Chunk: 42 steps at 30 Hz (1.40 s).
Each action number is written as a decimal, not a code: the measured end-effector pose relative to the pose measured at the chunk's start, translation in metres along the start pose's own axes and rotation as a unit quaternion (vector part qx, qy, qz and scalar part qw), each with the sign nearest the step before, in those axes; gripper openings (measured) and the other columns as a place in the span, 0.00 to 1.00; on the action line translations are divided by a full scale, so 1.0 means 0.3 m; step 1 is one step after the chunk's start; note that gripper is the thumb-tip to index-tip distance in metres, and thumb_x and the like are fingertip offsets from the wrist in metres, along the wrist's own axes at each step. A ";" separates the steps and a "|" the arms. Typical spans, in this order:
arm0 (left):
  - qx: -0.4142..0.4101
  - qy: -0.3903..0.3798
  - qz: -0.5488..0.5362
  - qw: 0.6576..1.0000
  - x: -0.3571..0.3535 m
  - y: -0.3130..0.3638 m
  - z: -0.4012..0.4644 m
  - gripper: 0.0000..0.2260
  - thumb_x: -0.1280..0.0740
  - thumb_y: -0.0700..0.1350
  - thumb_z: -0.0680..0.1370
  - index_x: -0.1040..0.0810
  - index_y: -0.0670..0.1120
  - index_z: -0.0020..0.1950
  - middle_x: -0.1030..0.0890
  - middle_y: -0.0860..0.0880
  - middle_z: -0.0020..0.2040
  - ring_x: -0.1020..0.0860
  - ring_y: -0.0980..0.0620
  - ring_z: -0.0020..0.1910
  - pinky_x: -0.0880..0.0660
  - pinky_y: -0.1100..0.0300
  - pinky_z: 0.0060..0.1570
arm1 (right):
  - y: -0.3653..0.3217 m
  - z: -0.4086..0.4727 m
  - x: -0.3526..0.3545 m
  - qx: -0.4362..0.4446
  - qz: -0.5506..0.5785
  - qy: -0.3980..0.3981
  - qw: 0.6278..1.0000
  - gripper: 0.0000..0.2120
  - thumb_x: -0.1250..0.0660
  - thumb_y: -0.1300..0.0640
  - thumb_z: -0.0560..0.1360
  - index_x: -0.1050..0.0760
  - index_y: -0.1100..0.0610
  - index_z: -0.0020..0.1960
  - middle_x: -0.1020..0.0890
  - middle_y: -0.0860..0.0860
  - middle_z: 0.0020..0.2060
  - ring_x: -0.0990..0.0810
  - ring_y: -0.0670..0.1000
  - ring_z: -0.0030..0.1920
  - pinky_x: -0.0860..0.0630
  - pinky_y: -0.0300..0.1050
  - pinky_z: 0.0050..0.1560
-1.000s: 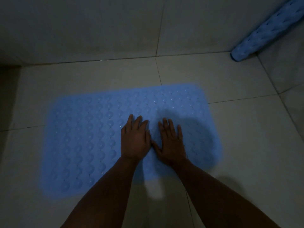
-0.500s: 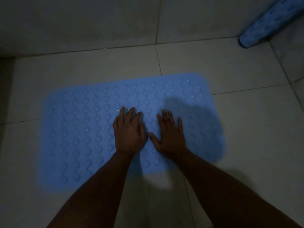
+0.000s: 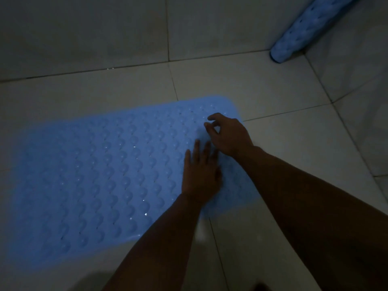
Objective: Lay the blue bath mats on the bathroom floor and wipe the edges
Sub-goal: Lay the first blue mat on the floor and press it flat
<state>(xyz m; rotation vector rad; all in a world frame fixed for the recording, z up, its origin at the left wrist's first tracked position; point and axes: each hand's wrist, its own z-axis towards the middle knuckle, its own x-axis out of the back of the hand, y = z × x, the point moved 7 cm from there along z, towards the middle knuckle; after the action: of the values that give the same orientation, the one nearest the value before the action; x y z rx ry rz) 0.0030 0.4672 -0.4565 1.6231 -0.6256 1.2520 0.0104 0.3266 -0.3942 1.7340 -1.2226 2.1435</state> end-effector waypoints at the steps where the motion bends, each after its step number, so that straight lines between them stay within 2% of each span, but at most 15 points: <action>1: -0.020 -0.006 0.014 1.000 -0.030 0.034 0.001 0.30 0.46 0.59 0.82 0.36 0.45 0.80 0.40 0.40 0.81 0.47 0.35 0.81 0.41 0.32 0.74 | 0.017 -0.002 0.008 0.006 0.003 0.015 1.000 0.17 0.37 0.41 0.79 0.22 0.48 0.62 0.14 0.47 0.51 0.17 0.53 0.54 0.22 0.47 0.55; 5: -0.054 -0.025 0.071 0.996 -0.086 0.070 -0.027 0.40 0.50 0.71 0.80 0.45 0.45 0.83 0.49 0.42 0.84 0.56 0.39 0.83 0.52 0.32 0.77 | 0.072 0.008 0.027 0.011 0.016 0.039 0.999 0.16 0.40 0.42 0.79 0.21 0.49 0.58 0.15 0.47 0.50 0.18 0.53 0.53 0.22 0.49 0.53; 13: -0.051 -0.058 0.065 0.995 -0.111 0.074 -0.009 0.42 0.53 0.72 0.80 0.47 0.43 0.83 0.51 0.43 0.84 0.58 0.43 0.83 0.53 0.34 0.77 | 0.167 0.030 -0.028 0.008 0.015 0.030 0.999 0.17 0.42 0.42 0.81 0.20 0.51 0.56 0.16 0.48 0.50 0.20 0.52 0.53 0.23 0.49 0.52; 18: -0.050 -0.061 0.014 0.997 -0.104 0.076 -0.003 0.37 0.49 0.66 0.81 0.40 0.43 0.82 0.44 0.44 0.83 0.50 0.44 0.83 0.51 0.34 0.77 | 0.174 -0.007 0.025 0.007 -0.032 0.024 0.999 0.16 0.43 0.42 0.81 0.21 0.49 0.54 0.17 0.49 0.49 0.21 0.54 0.51 0.25 0.49 0.51; 21: -0.026 -0.091 -0.004 0.996 -0.059 0.073 0.042 0.35 0.54 0.62 0.78 0.35 0.45 0.80 0.39 0.45 0.82 0.43 0.44 0.82 0.50 0.35 0.78 | 0.182 -0.054 0.044 -0.005 -0.069 0.004 0.998 0.17 0.45 0.42 0.81 0.22 0.50 0.54 0.18 0.50 0.48 0.21 0.56 0.51 0.24 0.53 0.51; 23: -0.002 -0.069 -0.047 0.997 0.008 0.058 0.081 0.34 0.54 0.58 0.75 0.26 0.45 0.73 0.27 0.45 0.75 0.30 0.43 0.75 0.38 0.39 0.73 | 0.185 -0.110 0.037 -0.023 -0.063 0.001 0.998 0.19 0.45 0.43 0.81 0.21 0.52 0.57 0.18 0.53 0.51 0.21 0.58 0.53 0.23 0.55 0.54; 25: 0.017 0.010 -0.077 0.997 0.081 0.018 0.085 0.27 0.48 0.55 0.75 0.20 0.45 0.66 0.19 0.44 0.65 0.23 0.40 0.67 0.28 0.42 0.64 | 0.180 -0.193 -0.002 -0.014 -0.088 0.003 0.996 0.25 0.47 0.43 0.81 0.22 0.56 0.65 0.19 0.57 0.61 0.22 0.60 0.63 0.23 0.59 0.62; 26: 0.021 0.038 -0.075 0.996 0.099 -0.006 0.076 0.25 0.46 0.54 0.76 0.19 0.46 0.66 0.18 0.45 0.65 0.24 0.40 0.68 0.27 0.43 0.63 | 0.181 -0.239 -0.034 -0.001 -0.113 0.000 0.994 0.28 0.47 0.42 0.81 0.25 0.60 0.70 0.22 0.61 0.67 0.24 0.62 0.68 0.26 0.60 0.68; 28: 0.024 0.053 -0.058 0.997 0.108 -0.041 0.045 0.23 0.44 0.53 0.77 0.20 0.48 0.67 0.21 0.47 0.68 0.29 0.40 0.74 0.29 0.44 0.66 | 0.187 -0.323 -0.111 -0.001 -0.123 -0.048 0.991 0.36 0.50 0.38 0.81 0.35 0.63 0.77 0.35 0.64 0.76 0.37 0.63 0.78 0.38 0.61 0.76; 30: 0.024 0.058 -0.051 0.997 0.112 -0.056 0.019 0.23 0.43 0.53 0.77 0.21 0.48 0.68 0.22 0.47 0.70 0.33 0.41 0.76 0.31 0.44 0.68 | 0.202 -0.384 -0.171 -0.023 -0.132 -0.098 0.986 0.43 0.56 0.30 0.79 0.48 0.61 0.82 0.48 0.61 0.81 0.52 0.61 0.81 0.51 0.61 0.79; 32: 0.024 0.058 -0.046 0.997 0.112 -0.064 0.010 0.23 0.43 0.53 0.78 0.22 0.48 0.69 0.23 0.47 0.71 0.35 0.41 0.78 0.32 0.44 0.69 | 0.208 -0.406 -0.193 -0.017 -0.158 -0.089 0.983 0.44 0.59 0.28 0.78 0.55 0.59 0.82 0.54 0.59 0.82 0.59 0.58 0.82 0.56 0.60 0.80; 35: 0.032 0.055 -0.045 0.997 0.106 -0.080 0.008 0.22 0.42 0.52 0.78 0.22 0.47 0.69 0.24 0.46 0.72 0.37 0.41 0.79 0.32 0.43 0.69 | 0.202 -0.411 -0.194 -0.009 -0.168 -0.063 0.984 0.43 0.55 0.30 0.79 0.55 0.57 0.83 0.54 0.58 0.82 0.58 0.56 0.82 0.54 0.61 0.80; 42: 0.034 0.074 -0.006 0.997 0.088 -0.091 0.053 0.21 0.38 0.51 0.79 0.24 0.47 0.70 0.26 0.45 0.74 0.40 0.40 0.80 0.34 0.43 0.70 | 0.214 -0.416 -0.191 0.005 -0.147 -0.010 0.989 0.39 0.49 0.34 0.81 0.49 0.57 0.82 0.48 0.57 0.82 0.54 0.55 0.82 0.51 0.61 0.80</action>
<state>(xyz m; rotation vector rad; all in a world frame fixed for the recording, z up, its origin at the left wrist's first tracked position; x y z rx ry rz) 0.0417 0.4679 -0.4426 1.5700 -0.4841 1.3845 -0.1013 0.3860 -0.4777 1.8139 -0.8942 1.9672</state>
